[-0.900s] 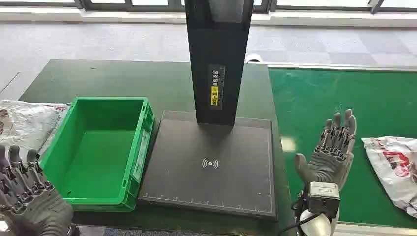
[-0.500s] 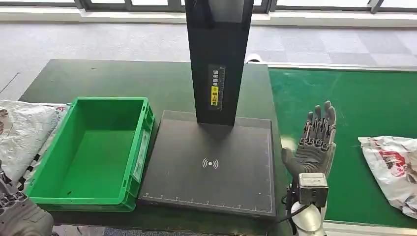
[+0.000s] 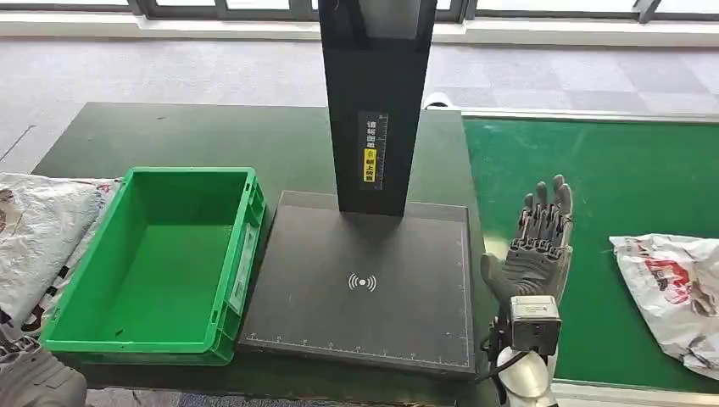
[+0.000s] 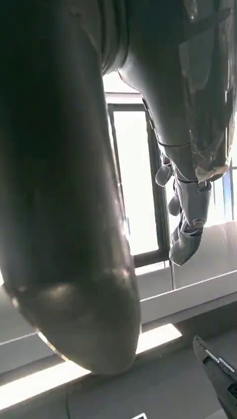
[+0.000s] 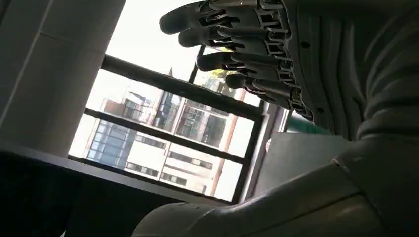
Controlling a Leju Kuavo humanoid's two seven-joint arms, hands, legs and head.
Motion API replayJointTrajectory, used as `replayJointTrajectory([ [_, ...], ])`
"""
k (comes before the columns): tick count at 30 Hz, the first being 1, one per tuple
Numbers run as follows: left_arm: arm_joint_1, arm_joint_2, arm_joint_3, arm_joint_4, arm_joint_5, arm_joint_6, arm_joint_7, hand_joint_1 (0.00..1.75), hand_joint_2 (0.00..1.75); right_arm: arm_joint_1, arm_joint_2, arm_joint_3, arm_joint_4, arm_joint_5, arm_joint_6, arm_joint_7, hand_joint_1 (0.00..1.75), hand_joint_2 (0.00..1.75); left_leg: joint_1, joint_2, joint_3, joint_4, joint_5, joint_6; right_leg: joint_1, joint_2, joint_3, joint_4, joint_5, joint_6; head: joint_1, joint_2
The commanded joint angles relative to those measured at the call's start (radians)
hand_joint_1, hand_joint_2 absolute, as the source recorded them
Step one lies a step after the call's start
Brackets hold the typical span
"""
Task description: Moved the parcel from conveyor to table for the left to box.
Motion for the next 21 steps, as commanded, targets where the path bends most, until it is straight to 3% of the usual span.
replayJointTrajectory([
  [1, 0.010, 0.009, -0.011, 0.031, -0.006, 0.021, -0.032, 0.00, 0.00, -0.013, -0.003, -0.013, 0.052, -0.008, 0.008, 0.002, 0.00, 1.75, 0.000, 0.001, 0.002, -0.002, 0.000, 0.001, 0.000, 0.001, 0.002, -0.002, 0.001, 0.000, 0.000, 0.000],
  [15, 0.008, 0.032, -0.036, 0.046, 0.006, 0.005, -0.032, 0.00, 0.00, 0.015, 0.001, -0.080, 0.019, -0.006, 0.011, 0.002, 0.00, 1.75, 0.000, -0.001, 0.002, -0.002, 0.001, 0.001, 0.000, -0.001, 0.002, -0.002, 0.000, 0.000, 0.000, 0.000],
  [21, -0.001, 0.029, -0.024, 0.069, 0.013, -0.086, -0.032, 0.00, 0.00, 0.030, 0.018, -0.184, 0.083, 0.128, -0.034, 0.002, 0.00, 1.75, -0.001, -0.001, 0.002, -0.002, 0.001, 0.000, 0.000, -0.001, 0.002, -0.002, 0.000, 0.000, 0.000, 0.000],
])
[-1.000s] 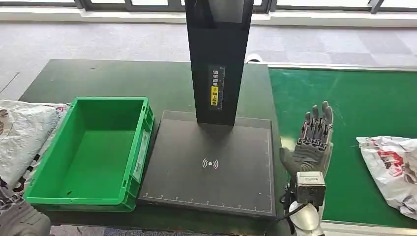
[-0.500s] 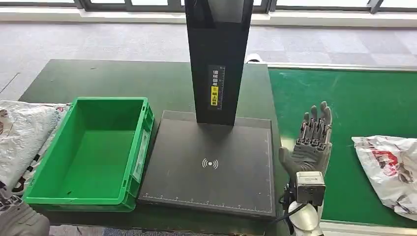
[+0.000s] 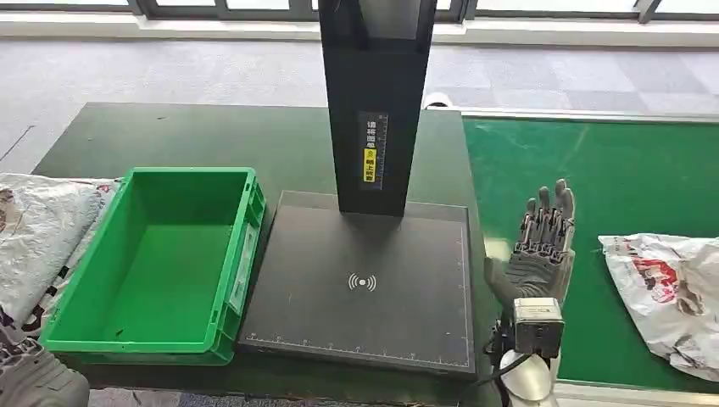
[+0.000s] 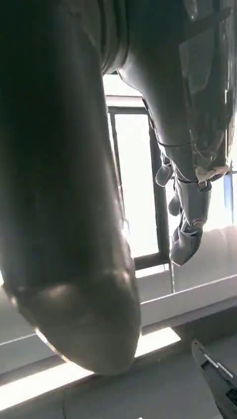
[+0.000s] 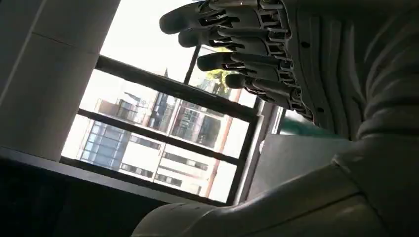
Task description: Moved the parcel from conveyor to table for the left to box.
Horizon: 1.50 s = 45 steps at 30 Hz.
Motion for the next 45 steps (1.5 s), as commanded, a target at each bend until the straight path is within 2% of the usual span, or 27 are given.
replayJointTrajectory([
  [1, -0.012, 0.028, -0.008, 0.070, -0.004, -0.073, -0.032, 0.00, 0.00, 0.002, 0.019, -0.165, 0.096, 0.136, -0.058, 0.003, 0.00, 1.75, 0.000, -0.001, 0.003, -0.003, 0.001, 0.001, 0.000, -0.001, 0.004, -0.003, 0.001, 0.000, 0.000, 0.000],
  [2, -0.021, 0.034, -0.018, 0.085, -0.016, -0.082, -0.032, 0.00, 0.00, -0.007, 0.028, -0.198, 0.130, 0.251, -0.137, 0.011, 0.00, 1.75, -0.001, -0.001, 0.002, -0.002, 0.001, 0.001, -0.001, -0.001, 0.002, -0.002, 0.000, 0.000, 0.000, 0.000],
  [4, -0.040, 0.041, -0.034, 0.107, -0.001, -0.095, -0.032, 0.00, 0.00, -0.012, 0.038, -0.269, 0.139, 0.336, -0.215, 0.059, 0.00, 1.75, 0.000, -0.002, 0.004, -0.004, 0.002, 0.001, 0.000, -0.001, 0.004, -0.004, 0.001, 0.000, 0.000, 0.000],
  [5, -0.060, 0.054, -0.044, 0.143, 0.021, -0.135, -0.032, 0.00, 0.00, -0.003, 0.038, -0.345, 0.124, 0.376, -0.259, 0.097, 0.00, 1.75, 0.000, -0.003, 0.003, -0.003, 0.001, 0.001, 0.000, -0.002, 0.003, -0.003, 0.001, 0.000, 0.000, 0.000],
  [7, -0.096, 0.049, -0.039, 0.186, 0.019, -0.147, -0.032, 0.00, 0.00, 0.024, 0.022, -0.433, 0.085, 0.380, -0.228, 0.103, 0.00, 1.75, -0.001, -0.006, 0.003, -0.004, 0.002, 0.001, -0.001, -0.006, 0.004, -0.004, 0.001, 0.000, 0.000, 0.000],
  [9, -0.096, 0.049, -0.039, 0.186, 0.019, -0.147, -0.032, 0.00, 0.00, 0.024, 0.022, -0.433, 0.085, 0.380, -0.228, 0.103, 0.00, 1.75, -0.001, -0.008, 0.003, -0.004, 0.003, 0.001, -0.001, -0.008, 0.005, -0.005, 0.001, 0.000, 0.000, 0.000],
  [10, -0.097, 0.060, -0.048, 0.212, 0.025, -0.184, -0.032, 0.00, 0.00, 0.019, 0.022, -0.481, 0.109, 0.505, -0.327, 0.170, 0.00, 1.75, -0.001, -0.006, 0.002, -0.003, 0.002, 0.001, -0.001, -0.007, 0.004, -0.004, 0.001, 0.000, 0.000, 0.000],
  [13, -0.167, 0.052, -0.054, 0.305, 0.002, -0.202, -0.032, 0.00, 0.00, -0.022, -0.039, -0.574, 0.225, 0.708, -0.371, 0.242, 0.00, 1.75, -0.001, -0.005, 0.003, -0.004, 0.002, 0.002, -0.002, -0.005, 0.005, -0.004, 0.001, 0.001, 0.000, 0.000],
  [18, -0.200, 0.082, -0.075, 0.340, 0.010, -0.208, -0.032, 0.00, 0.00, -0.015, -0.105, -0.596, 0.353, 0.831, -0.369, 0.300, 0.00, 1.75, -0.001, -0.005, 0.004, -0.003, 0.001, 0.002, -0.001, -0.004, 0.005, -0.005, 0.001, 0.001, 0.000, 0.000],
  [19, -0.202, 0.085, -0.077, 0.343, 0.011, -0.209, -0.032, 0.00, 0.00, -0.003, -0.114, -0.592, 0.358, 0.841, -0.363, 0.310, 0.00, 0.00, -0.002, -0.006, 0.005, -0.004, 0.002, 0.002, -0.001, -0.005, 0.007, -0.006, 0.001, 0.001, 0.000, 0.000],
  [22, -0.206, 0.093, -0.081, 0.346, 0.007, -0.208, -0.032, 0.00, 0.00, 0.007, -0.132, -0.590, 0.375, 0.876, -0.357, 0.343, 0.00, 0.00, -0.001, -0.006, 0.005, -0.005, 0.002, 0.002, -0.001, -0.005, 0.007, -0.007, 0.002, 0.000, 0.000, 0.000],
  [23, -0.206, 0.095, -0.082, 0.345, 0.006, -0.207, -0.032, 0.00, 0.00, 0.009, -0.138, -0.592, 0.378, 0.873, -0.354, 0.341, 0.00, 1.75, -0.002, -0.005, 0.006, -0.006, 0.002, 0.002, -0.002, -0.004, 0.008, -0.007, 0.002, 0.000, 0.000, 0.000],
  [24, -0.207, 0.100, -0.085, 0.342, 0.007, -0.207, -0.032, 0.00, 0.00, 0.008, -0.143, -0.592, 0.384, 0.870, -0.345, 0.346, 0.00, 1.75, -0.002, -0.003, 0.003, -0.001, 0.000, 0.002, -0.002, -0.002, 0.003, -0.003, 0.000, 0.000, 0.000, 0.000],
  [27, -0.214, 0.117, -0.095, 0.341, 0.017, -0.192, -0.032, 0.00, 0.00, -0.012, -0.179, -0.618, 0.453, 0.881, -0.313, 0.391, 0.00, 1.75, -0.002, -0.004, 0.005, -0.004, 0.001, 0.002, -0.002, -0.003, 0.005, -0.005, 0.001, 0.000, 0.000, 0.000],
  [28, -0.211, 0.115, -0.081, 0.366, 0.020, -0.189, -0.032, 0.00, 0.00, -0.031, -0.217, -0.627, 0.532, 0.897, -0.270, 0.424, 0.00, 1.75, -0.002, -0.004, 0.004, -0.003, 0.000, 0.002, -0.002, -0.003, 0.005, -0.005, 0.001, 0.000, 0.000, 0.000],
  [29, -0.214, 0.116, -0.075, 0.367, 0.024, -0.195, -0.032, 0.00, 0.00, -0.046, -0.235, -0.636, 0.578, 0.892, -0.274, 0.410, 0.00, 1.75, -0.002, -0.004, 0.005, -0.005, 0.001, 0.002, -0.001, -0.003, 0.006, -0.007, 0.002, 0.000, 0.000, 0.000],
  [32, -0.208, 0.126, -0.068, 0.375, 0.039, -0.211, -0.032, 0.00, 0.00, -0.104, -0.286, -0.650, 0.763, 0.955, -0.251, 0.456, 0.00, 1.75, -0.002, -0.003, 0.004, -0.003, -0.001, 0.003, -0.002, -0.001, 0.005, -0.005, 0.001, 0.001, 0.000, 0.000],
  [41, -0.202, 0.126, -0.072, 0.370, 0.038, -0.209, -0.032, 0.00, 0.00, -0.112, -0.287, -0.652, 0.785, 0.959, -0.262, 0.450, 0.00, 1.75, -0.002, 0.000, 0.004, -0.002, -0.002, 0.003, -0.003, 0.001, 0.004, -0.004, 0.000, 0.001, 0.000, 0.000],
  [45, -0.199, 0.109, -0.076, 0.383, 0.008, -0.140, -0.032, 0.00, 0.00, -0.154, -0.340, -0.686, 0.908, 1.000, -0.262, 0.529, 0.00, 1.75, -0.003, -0.001, 0.003, -0.001, -0.002, 0.003, -0.003, 0.000, 0.003, -0.003, 0.000, 0.001, 0.000, 0.000],
])
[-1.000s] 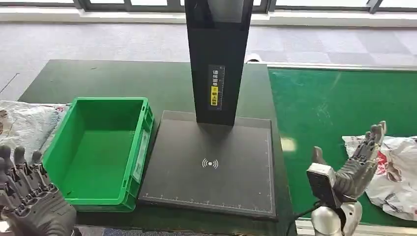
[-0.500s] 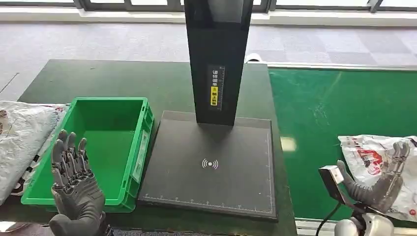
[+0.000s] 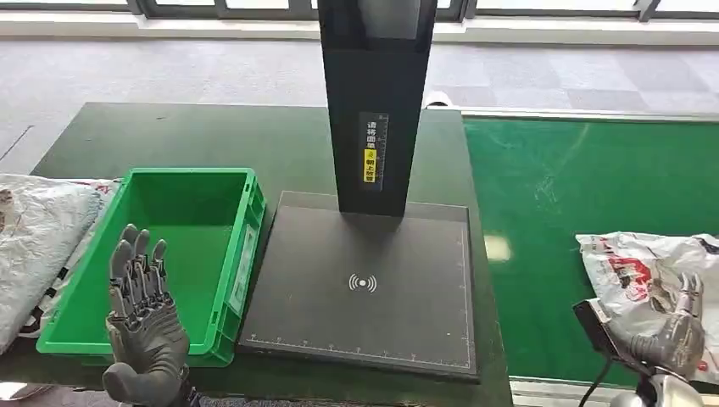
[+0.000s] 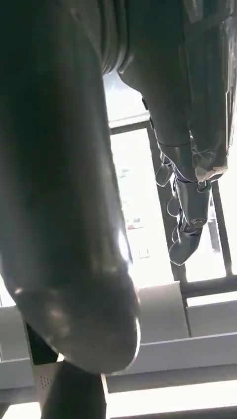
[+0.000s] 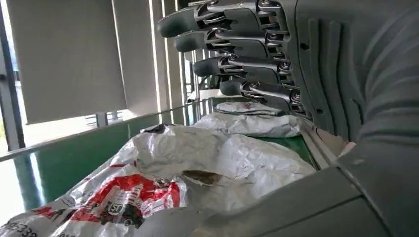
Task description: Moved the parcel from conveyor to table for the left to box.
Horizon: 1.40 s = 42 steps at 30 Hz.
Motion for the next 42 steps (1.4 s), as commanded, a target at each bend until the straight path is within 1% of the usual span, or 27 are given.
replayJointTrajectory([
  [1, -0.017, 0.020, -0.016, 0.079, -0.024, 0.087, -0.032, 0.00, 0.00, -0.112, -0.095, -0.089, 0.311, 0.054, -0.009, 0.097, 0.00, 1.75, 0.000, 0.000, 0.002, -0.002, 0.001, 0.000, 0.000, -0.001, 0.002, -0.002, 0.000, 0.000, 0.000, 0.000],
  [3, -0.020, 0.021, -0.022, 0.083, -0.024, 0.094, -0.032, 0.00, 0.00, -0.120, -0.108, -0.097, 0.335, 0.049, -0.013, 0.079, 0.00, 1.75, -0.001, -0.001, 0.002, -0.002, 0.001, 0.001, 0.000, -0.002, 0.002, -0.002, 0.000, 0.000, 0.000, 0.000],
  [7, -0.020, 0.022, -0.022, 0.082, -0.024, 0.095, -0.032, 0.00, 0.00, -0.120, -0.105, -0.097, 0.336, 0.050, -0.016, 0.079, 0.00, 1.75, 0.000, 0.000, 0.002, -0.001, 0.000, 0.001, -0.001, 0.000, 0.002, -0.002, 0.000, 0.000, 0.000, 0.000],
  [9, -0.020, 0.022, -0.024, 0.090, -0.019, 0.095, -0.029, 0.00, 0.00, -0.126, -0.114, -0.105, 0.360, 0.060, -0.014, 0.109, 0.00, 1.75, 0.000, 0.001, 0.003, -0.002, 0.001, 0.001, -0.001, 0.001, 0.003, -0.003, 0.001, 0.000, 0.000, 0.000],
  [11, -0.022, 0.021, -0.028, 0.095, -0.019, 0.100, -0.028, 0.00, 0.00, -0.129, -0.130, -0.114, 0.380, 0.060, -0.006, 0.109, 0.00, 1.75, -0.001, 0.000, 0.003, -0.003, 0.001, 0.001, -0.001, 0.000, 0.004, -0.003, 0.001, 0.000, 0.000, 0.000],
  [13, -0.024, 0.029, -0.040, 0.103, -0.018, 0.091, 0.003, 0.00, 0.00, -0.144, -0.155, -0.128, 0.431, 0.067, 0.025, 0.134, 0.00, 1.75, -0.001, 0.000, 0.002, -0.001, 0.000, 0.001, -0.001, -0.001, 0.002, -0.001, 0.000, 0.000, 0.000, 0.000],
  [15, -0.023, 0.027, -0.043, 0.105, -0.019, 0.098, 0.009, 0.00, 0.00, -0.165, -0.174, -0.133, 0.470, 0.075, 0.042, 0.147, 0.00, 1.75, -0.001, -0.001, 0.001, -0.001, 0.001, 0.001, -0.001, -0.001, 0.002, -0.002, 0.000, 0.000, 0.000, 0.000],
  [17, -0.028, 0.028, -0.040, 0.107, -0.017, 0.101, 0.015, 0.00, 0.00, -0.179, -0.200, -0.122, 0.514, 0.110, 0.056, 0.206, 0.00, 1.75, -0.001, 0.001, 0.003, -0.002, 0.000, 0.001, -0.001, 0.000, 0.003, -0.003, 0.001, 0.000, 0.000, 0.000],
  [18, -0.027, 0.024, -0.032, 0.098, -0.017, 0.109, 0.015, 0.00, 0.00, -0.198, -0.208, -0.115, 0.541, 0.131, 0.081, 0.243, 0.00, 1.75, -0.001, 0.001, 0.002, -0.001, 0.000, 0.001, -0.001, 0.000, 0.002, -0.002, 0.001, 0.000, 0.000, 0.000],
  [21, 0.004, 0.019, -0.022, 0.058, -0.018, 0.136, 0.015, 0.00, 0.00, -0.274, -0.200, -0.081, 0.579, 0.194, 0.111, 0.312, 0.00, 1.75, -0.001, 0.002, 0.001, 0.000, 0.000, 0.001, -0.001, 0.002, 0.001, -0.001, 0.001, 0.000, 0.000, 0.000],
  [23, 0.034, 0.021, -0.032, 0.035, -0.021, 0.164, 0.005, 0.00, 0.00, -0.334, -0.190, -0.050, 0.599, 0.246, 0.155, 0.388, 0.00, 1.75, -0.001, 0.007, 0.001, 0.000, -0.001, 0.001, -0.001, 0.006, 0.000, 0.000, 0.001, 0.000, 0.000, 0.000],
  [24, 0.040, 0.023, -0.037, 0.033, -0.023, 0.176, 0.002, 0.00, 0.00, -0.352, -0.189, -0.047, 0.607, 0.255, 0.183, 0.408, 0.00, 1.75, -0.001, 0.009, 0.002, -0.001, -0.001, 0.001, -0.001, 0.009, 0.000, -0.001, 0.002, 0.000, 0.000, 0.000],
  [25, 0.045, 0.025, -0.044, 0.033, -0.025, 0.190, -0.001, 0.00, 0.00, -0.373, -0.183, -0.034, 0.617, 0.273, 0.218, 0.419, 0.00, 1.75, -0.001, 0.007, 0.000, 0.000, -0.001, 0.001, -0.001, 0.006, 0.000, 0.000, 0.001, 0.000, 0.000, 0.000],
  [26, 0.046, 0.025, -0.045, 0.033, -0.025, 0.191, -0.001, 0.00, 0.00, -0.377, -0.182, -0.032, 0.616, 0.274, 0.221, 0.422, 0.00, 1.75, -0.001, 0.011, 0.001, -0.002, -0.001, 0.001, -0.001, 0.010, 0.000, -0.001, 0.002, 0.000, 0.000, 0.000],
  [27, 0.048, 0.025, -0.047, 0.036, -0.028, 0.204, -0.004, 0.00, 0.00, -0.390, -0.172, -0.025, 0.623, 0.286, 0.251, 0.434, 0.00, 1.75, -0.001, 0.011, 0.001, -0.002, 0.000, 0.001, -0.001, 0.010, 0.001, -0.002, 0.003, -0.001, 0.000, 0.000],
  [28, 0.044, 0.030, -0.055, 0.042, -0.032, 0.211, -0.004, 0.00, 0.00, -0.401, -0.166, -0.017, 0.638, 0.300, 0.316, 0.456, 0.00, 1.75, -0.001, 0.009, 0.002, -0.001, -0.001, 0.001, -0.001, 0.009, 0.000, -0.001, 0.002, 0.000, 0.000, 0.000],
  [29, 0.038, 0.034, -0.058, 0.048, -0.034, 0.214, -0.002, 0.00, 0.00, -0.401, -0.157, -0.018, 0.639, 0.304, 0.345, 0.465, 0.00, 1.75, -0.001, 0.007, 0.002, -0.001, -0.001, 0.001, -0.001, 0.006, 0.001, -0.001, 0.002, 0.000, 0.000, 0.000],
  [30, 0.038, 0.034, -0.058, 0.048, -0.034, 0.214, -0.002, 0.00, 0.00, -0.401, -0.157, -0.018, 0.639, 0.304, 0.345, 0.465, 0.00, 1.75, -0.001, 0.008, 0.003, -0.002, 0.000, 0.001, -0.001, 0.007, 0.001, -0.002, 0.002, 0.000, 0.000, 0.000],
  [32, 0.032, 0.036, -0.057, 0.052, -0.034, 0.214, 0.000, 0.00, 0.00, -0.394, -0.153, -0.020, 0.638, 0.304, 0.338, 0.465, 0.00, 1.75, 0.000, 0.006, 0.003, -0.001, 0.000, 0.001, 0.000, 0.004, 0.002, -0.001, 0.001, 0.000, 0.000, 0.000],
  [36, 0.031, 0.036, -0.056, 0.052, -0.034, 0.214, 0.001, 0.00, 0.00, -0.391, -0.157, -0.022, 0.637, 0.303, 0.339, 0.461, 0.00, 1.75, -0.001, 0.005, 0.004, -0.002, 0.000, 0.002, 0.000, 0.004, 0.004, -0.002, 0.002, 0.000, 0.000, 0.000],
  [42, 0.031, 0.036, -0.056, 0.052, -0.034, 0.214, 0.001, 0.00, 0.00, -0.391, -0.157, -0.022, 0.637, 0.303, 0.339, 0.461, 0.00, 1.75, -0.001, 0.003, 0.002, -0.001, 0.000, 0.002, -0.001, 0.003, 0.002, -0.001, 0.001, 0.000, 0.000, 0.000],
])
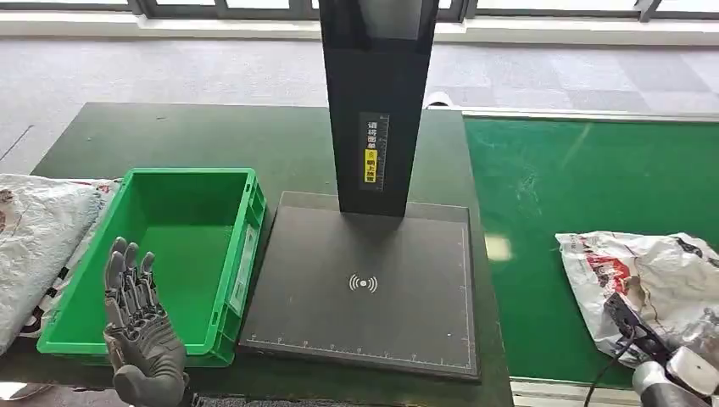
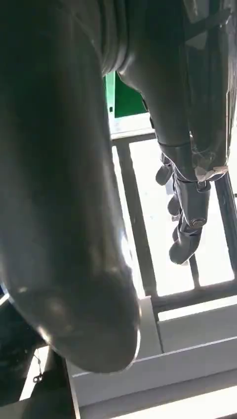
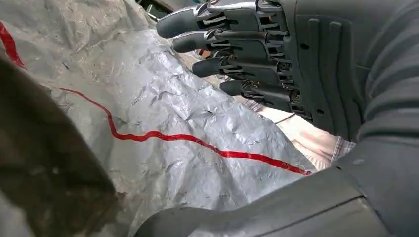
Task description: Moved the parcel from conveyor to table for the left to box.
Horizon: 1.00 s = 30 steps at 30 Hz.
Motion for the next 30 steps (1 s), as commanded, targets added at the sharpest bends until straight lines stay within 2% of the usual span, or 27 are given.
replayJointTrajectory([
  [1, -0.002, 0.034, -0.022, 0.032, 0.002, 0.004, -0.006, 0.00, 0.00, -0.049, 0.022, 0.034, 0.069, -0.003, 0.004, 0.001, 0.00, 1.75, 0.000, 0.003, 0.003, -0.002, 0.000, 0.000, 0.001, 0.003, 0.002, -0.002, 0.002, -0.001, 0.000, 0.000],
  [3, -0.002, 0.034, -0.022, 0.032, 0.002, 0.004, -0.006, 0.00, 0.00, -0.049, 0.022, 0.034, 0.069, -0.003, 0.004, 0.001, 0.00, 1.75, 0.000, 0.002, 0.001, -0.001, 0.000, 0.000, 0.000, 0.002, 0.001, -0.001, 0.001, -0.001, 0.000, 0.000],
  [4, -0.004, 0.036, -0.022, 0.031, 0.008, -0.004, -0.001, 0.00, 0.00, -0.048, 0.020, 0.033, 0.072, 0.005, 0.044, 0.001, 0.00, 1.75, 0.000, 0.003, 0.002, -0.002, 0.001, 0.000, 0.000, 0.002, 0.001, -0.002, 0.002, -0.001, 0.000, 0.000],
  [5, -0.006, 0.033, -0.015, 0.030, 0.011, -0.007, -0.001, 0.00, 0.00, -0.040, 0.024, 0.028, 0.062, 0.001, 0.021, -0.054, 0.00, 1.75, 0.000, 0.002, 0.001, -0.001, 0.000, 0.000, 0.000, 0.002, 0.001, -0.001, 0.001, -0.001, 0.000, 0.000],
  [6, -0.003, 0.027, -0.007, 0.024, 0.009, -0.010, 0.001, 0.00, 0.00, -0.042, 0.032, 0.016, 0.063, -0.004, -0.004, -0.080, 1.75, 1.75, 0.000, 0.003, 0.003, -0.003, 0.001, 0.000, 0.000, 0.002, 0.002, -0.003, 0.002, -0.001, 0.000, 0.000],
  [12, -0.020, 0.020, -0.003, 0.031, -0.001, -0.039, 0.017, 0.00, 0.00, -0.008, 0.054, -0.074, 0.031, -0.102, -0.037, -0.270, 1.75, 1.75, 0.001, 0.002, 0.003, -0.003, 0.001, 0.000, 0.001, 0.002, 0.003, -0.003, 0.001, -0.001, 0.000, 0.000],
  [15, -0.024, 0.018, 0.007, 0.032, 0.004, -0.052, 0.020, 0.00, 0.00, 0.025, 0.052, -0.086, 0.012, -0.121, -0.035, -0.307, 1.75, 1.75, 0.000, -0.001, 0.002, -0.002, 0.001, 0.000, 0.001, -0.001, 0.002, -0.002, 0.001, -0.001, 0.000, 0.000],
  [18, -0.014, 0.007, 0.020, 0.016, -0.004, -0.067, 0.017, 0.00, 0.00, 0.072, 0.056, -0.135, -0.044, -0.205, -0.094, -0.406, 1.75, 1.75, 0.001, -0.001, 0.003, -0.002, 0.001, 0.000, 0.001, -0.002, 0.004, -0.003, 0.001, -0.001, 0.000, 0.000],
  [23, -0.014, 0.007, 0.017, 0.024, -0.008, -0.081, 0.020, 0.00, 0.00, 0.128, 0.070, -0.146, -0.139, -0.276, -0.076, -0.446, 1.75, 1.75, 0.001, -0.001, 0.003, -0.003, 0.001, 0.000, 0.001, -0.001, 0.004, -0.004, 0.000, 0.000, 0.000, 0.000],
  [30, -0.036, 0.025, 0.007, 0.077, 0.021, -0.092, 0.002, 0.00, 0.00, 0.193, 0.036, -0.165, -0.163, -0.373, -0.060, -0.508, 1.75, 1.75, 0.000, -0.004, 0.002, -0.002, 0.000, 0.000, 0.000, -0.004, 0.003, -0.003, -0.001, 0.001, 0.000, 0.000],
])
